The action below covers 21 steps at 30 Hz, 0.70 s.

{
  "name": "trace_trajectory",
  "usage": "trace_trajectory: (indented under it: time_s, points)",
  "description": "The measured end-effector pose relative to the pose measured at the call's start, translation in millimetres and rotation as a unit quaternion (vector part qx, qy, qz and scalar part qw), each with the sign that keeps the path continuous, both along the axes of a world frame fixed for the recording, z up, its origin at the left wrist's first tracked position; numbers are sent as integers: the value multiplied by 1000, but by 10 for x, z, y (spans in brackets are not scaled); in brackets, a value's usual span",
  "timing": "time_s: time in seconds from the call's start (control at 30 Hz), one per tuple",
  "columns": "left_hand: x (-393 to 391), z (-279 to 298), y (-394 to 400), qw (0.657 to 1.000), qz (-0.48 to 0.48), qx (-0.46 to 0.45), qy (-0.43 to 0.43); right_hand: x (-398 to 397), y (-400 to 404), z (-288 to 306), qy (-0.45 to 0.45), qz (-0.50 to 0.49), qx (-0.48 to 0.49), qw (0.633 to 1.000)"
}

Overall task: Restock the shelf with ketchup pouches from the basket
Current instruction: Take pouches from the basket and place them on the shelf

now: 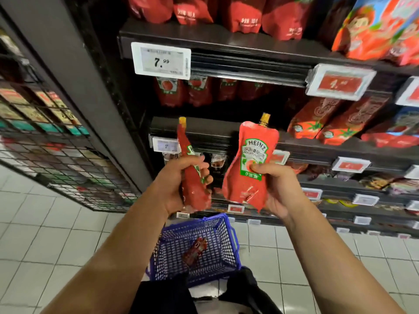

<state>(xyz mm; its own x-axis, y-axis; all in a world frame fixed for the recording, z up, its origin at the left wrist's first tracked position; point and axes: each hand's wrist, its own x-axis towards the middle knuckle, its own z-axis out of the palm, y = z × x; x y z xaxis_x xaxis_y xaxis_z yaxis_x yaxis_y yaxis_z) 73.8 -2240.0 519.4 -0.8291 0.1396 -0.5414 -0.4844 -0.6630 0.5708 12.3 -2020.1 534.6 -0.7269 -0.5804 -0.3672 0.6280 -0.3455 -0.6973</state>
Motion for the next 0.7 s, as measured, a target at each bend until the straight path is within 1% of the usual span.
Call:
trace_trajectory:
  time_s: [0.07, 0.17, 0.27, 0.37, 0.43, 0.53, 0.63, 0.7]
  points:
    - [-47, -7, 85, 1000, 7, 4, -13, -129, 20, -29, 22, 19, 51, 998]
    - [-104, 18, 240, 998, 36, 47, -24, -285, 84, -41, 73, 21, 126, 989]
    - [-179, 43, 344, 995, 72, 40, -57, -431, 185, -17, 76, 24, 130, 988]
    - [-254, 72, 422, 995, 75, 29, -64, -580, 244, 40, 73, 28, 110, 991]
    - [-311, 90, 463, 997, 62, -12, -53, -643, 254, 58, 77, 18, 95, 992]
    - [-432, 167, 488, 991, 48, -123, -17, -706, 227, 78, 76, -9, 111, 991]
    - [-661, 299, 377, 966, 72, -247, 36, -798, 190, 126, 81, -43, 129, 987]
    - [-860, 400, 285, 941, 96, -319, 62, -878, 170, 170, 98, -57, 150, 982]
